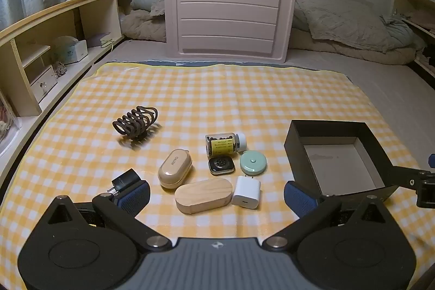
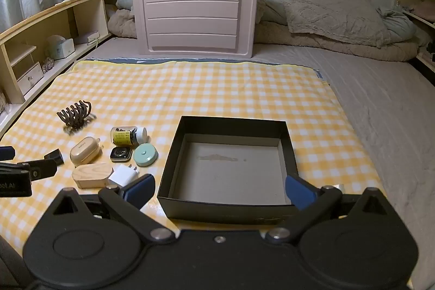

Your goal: Organize rigid objects

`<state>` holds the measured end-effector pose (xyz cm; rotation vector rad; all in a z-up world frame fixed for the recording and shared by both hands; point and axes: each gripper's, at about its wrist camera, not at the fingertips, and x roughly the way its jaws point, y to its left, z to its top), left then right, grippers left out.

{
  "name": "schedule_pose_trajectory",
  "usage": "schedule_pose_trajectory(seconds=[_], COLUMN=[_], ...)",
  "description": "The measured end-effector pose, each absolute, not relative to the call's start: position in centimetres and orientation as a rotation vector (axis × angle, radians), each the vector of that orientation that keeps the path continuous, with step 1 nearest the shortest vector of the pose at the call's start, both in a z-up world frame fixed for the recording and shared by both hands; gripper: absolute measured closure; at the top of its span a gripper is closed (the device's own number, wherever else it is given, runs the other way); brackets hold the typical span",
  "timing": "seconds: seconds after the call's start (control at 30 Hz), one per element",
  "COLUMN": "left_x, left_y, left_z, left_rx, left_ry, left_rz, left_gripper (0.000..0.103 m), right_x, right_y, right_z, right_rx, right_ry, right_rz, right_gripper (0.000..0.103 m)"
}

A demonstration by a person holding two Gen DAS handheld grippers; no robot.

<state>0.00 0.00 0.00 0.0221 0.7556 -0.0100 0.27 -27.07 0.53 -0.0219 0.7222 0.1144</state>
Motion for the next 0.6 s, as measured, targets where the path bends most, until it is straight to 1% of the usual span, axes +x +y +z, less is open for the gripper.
schedule_pose_trajectory(seconds=[0.6], left_x=[0.01], left_y=[0.02], left_z=[0.0], left_rx=[0.022], left_ry=[0.755], left_rz=[-0.01], left_gripper=[0.0], right_x=[0.28], right_y=[-27.14], right_z=[0.54], right_rx=[-0.017], right_ry=[0.729], right_rz=[0.114], right_gripper=[0.0])
